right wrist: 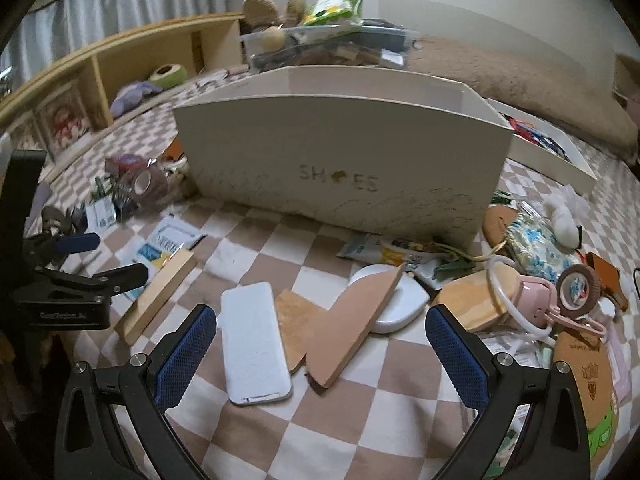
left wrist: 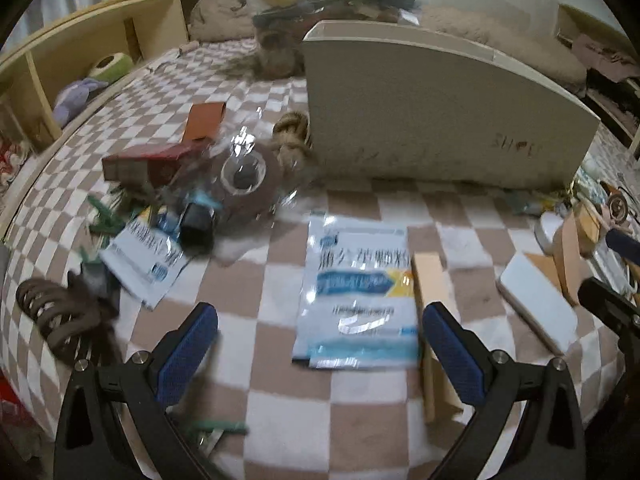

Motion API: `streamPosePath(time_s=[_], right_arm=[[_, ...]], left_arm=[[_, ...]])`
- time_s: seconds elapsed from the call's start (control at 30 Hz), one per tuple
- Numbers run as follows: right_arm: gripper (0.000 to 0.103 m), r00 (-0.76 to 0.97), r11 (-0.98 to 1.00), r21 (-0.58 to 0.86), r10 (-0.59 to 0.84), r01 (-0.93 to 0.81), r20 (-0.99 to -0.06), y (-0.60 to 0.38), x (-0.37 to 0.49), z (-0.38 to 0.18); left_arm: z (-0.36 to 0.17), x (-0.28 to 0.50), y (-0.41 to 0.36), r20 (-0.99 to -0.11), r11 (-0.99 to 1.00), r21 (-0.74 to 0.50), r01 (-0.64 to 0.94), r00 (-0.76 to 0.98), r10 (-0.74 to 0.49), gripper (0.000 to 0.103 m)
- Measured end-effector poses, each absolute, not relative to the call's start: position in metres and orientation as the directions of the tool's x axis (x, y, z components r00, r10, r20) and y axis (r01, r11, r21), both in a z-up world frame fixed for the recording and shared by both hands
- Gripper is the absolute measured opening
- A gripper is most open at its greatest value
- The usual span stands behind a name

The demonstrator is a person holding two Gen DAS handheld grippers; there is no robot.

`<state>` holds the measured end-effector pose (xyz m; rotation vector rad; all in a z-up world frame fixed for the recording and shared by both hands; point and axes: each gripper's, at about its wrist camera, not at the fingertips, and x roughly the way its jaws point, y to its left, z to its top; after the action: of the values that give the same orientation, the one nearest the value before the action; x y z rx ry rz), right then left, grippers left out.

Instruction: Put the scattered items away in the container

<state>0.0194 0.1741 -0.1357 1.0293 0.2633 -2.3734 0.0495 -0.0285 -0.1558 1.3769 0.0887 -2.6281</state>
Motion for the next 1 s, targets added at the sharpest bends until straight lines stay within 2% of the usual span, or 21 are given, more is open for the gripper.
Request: streamPosePath(time_s=[0.23,0.5,0.6,0.77,1.0], right_arm=[[0.103,-0.571,-0.853,0.048,-0.388,0.519,-0.724,0.181,0.015,-0.135],[0.103,-0.574,-0.864,0.062,-0.384,0.500,-0.723,0.190,0.011,-0.132],[0.103,-0.538,-0.843,0.065,-0.398,0.534,-0.743,0.185,0.012,-0.135],[0.103,-0.481,-0.783,0.017,-0.398,0.621,-0.781,0.165,0.022,-0.143],[0.103,-0.482,-0.790,-0.105,-0.257,0.604,-0.838,0.155,0.020,-0.164]], left_arm=[[-0.153,0.071,-0.028,-0.841,-0.986,-0.011,0.167,-0.535,-0.081,0.103],[-0.163,0.079,-0.019,-0.863,-0.986,0.050,0.161,-0.490,-0.124,0.103],[-0.163,0.078,-0.016,-0.868,-0.991,0.019,0.134,-0.489,-0.083,0.103],[-0.164,0.078,-0.002,-0.871,-0.997,0.017,0.071,-0.489,-0.049,0.103],[-0.150,0.083,-0.011,-0.860,-0.993,0.020,0.118,-0.505,-0.078,0.103]])
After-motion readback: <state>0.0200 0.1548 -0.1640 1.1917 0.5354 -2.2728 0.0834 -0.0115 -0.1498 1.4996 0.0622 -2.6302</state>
